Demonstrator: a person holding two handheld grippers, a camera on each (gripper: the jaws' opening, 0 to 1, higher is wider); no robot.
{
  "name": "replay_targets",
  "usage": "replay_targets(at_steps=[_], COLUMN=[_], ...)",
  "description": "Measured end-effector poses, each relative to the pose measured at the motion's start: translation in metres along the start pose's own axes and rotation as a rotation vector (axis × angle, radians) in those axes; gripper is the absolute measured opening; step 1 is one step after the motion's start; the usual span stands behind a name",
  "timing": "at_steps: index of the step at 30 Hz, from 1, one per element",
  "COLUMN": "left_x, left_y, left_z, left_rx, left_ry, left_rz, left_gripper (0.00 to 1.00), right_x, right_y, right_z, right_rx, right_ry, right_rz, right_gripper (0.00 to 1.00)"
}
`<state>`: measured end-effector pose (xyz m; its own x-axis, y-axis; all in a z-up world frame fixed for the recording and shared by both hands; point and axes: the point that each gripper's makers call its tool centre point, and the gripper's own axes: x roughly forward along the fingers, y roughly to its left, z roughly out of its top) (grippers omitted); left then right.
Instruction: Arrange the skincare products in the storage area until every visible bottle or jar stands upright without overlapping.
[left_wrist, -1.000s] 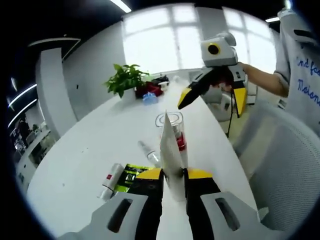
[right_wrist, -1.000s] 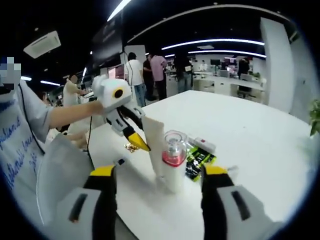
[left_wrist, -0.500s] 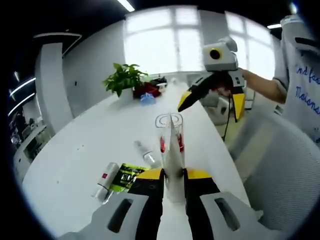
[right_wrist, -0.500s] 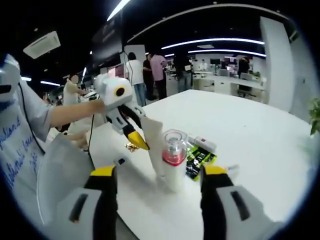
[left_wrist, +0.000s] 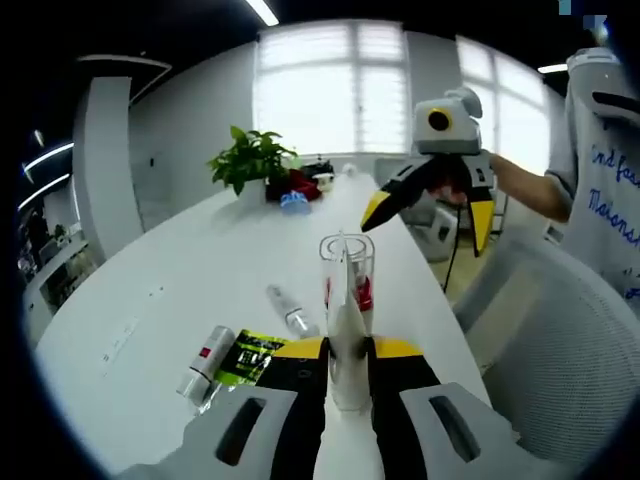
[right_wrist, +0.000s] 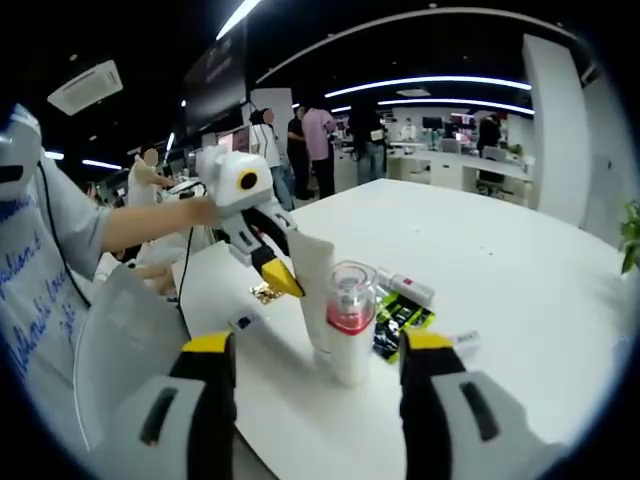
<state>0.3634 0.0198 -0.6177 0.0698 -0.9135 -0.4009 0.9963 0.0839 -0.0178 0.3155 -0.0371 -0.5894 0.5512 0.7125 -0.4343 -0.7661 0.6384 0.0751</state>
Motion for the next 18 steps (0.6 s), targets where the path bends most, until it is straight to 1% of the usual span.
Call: replay_targets(at_steps=[10,13,18], left_x=[-0.0013,-0.0035,-0.0048], left_y=[0.0013,0.0074,0.0089], left_z=[-0.0004,-0.0018,-0.0028], left_rx=[-0.054,-0.06,-0.068], left_ry=[-0.015,-0.016,-0.016], left_rz=[-0.046,-0.053,-0.078], left_gripper=[0.11,0.11,0.11], right_x=[-0.001,-0.002,-0.003], right_y=[-0.0004,-0.0019,-0.0027], right_z=[-0.0007,-0.0014,-0.0027], right_rx=[0.004,0.001,0.004], right_ry=[-0.001,0.003,0.006], right_rz=[-0.007,-0.01,-0.012], right_gripper=[0.67,0.66,0.66])
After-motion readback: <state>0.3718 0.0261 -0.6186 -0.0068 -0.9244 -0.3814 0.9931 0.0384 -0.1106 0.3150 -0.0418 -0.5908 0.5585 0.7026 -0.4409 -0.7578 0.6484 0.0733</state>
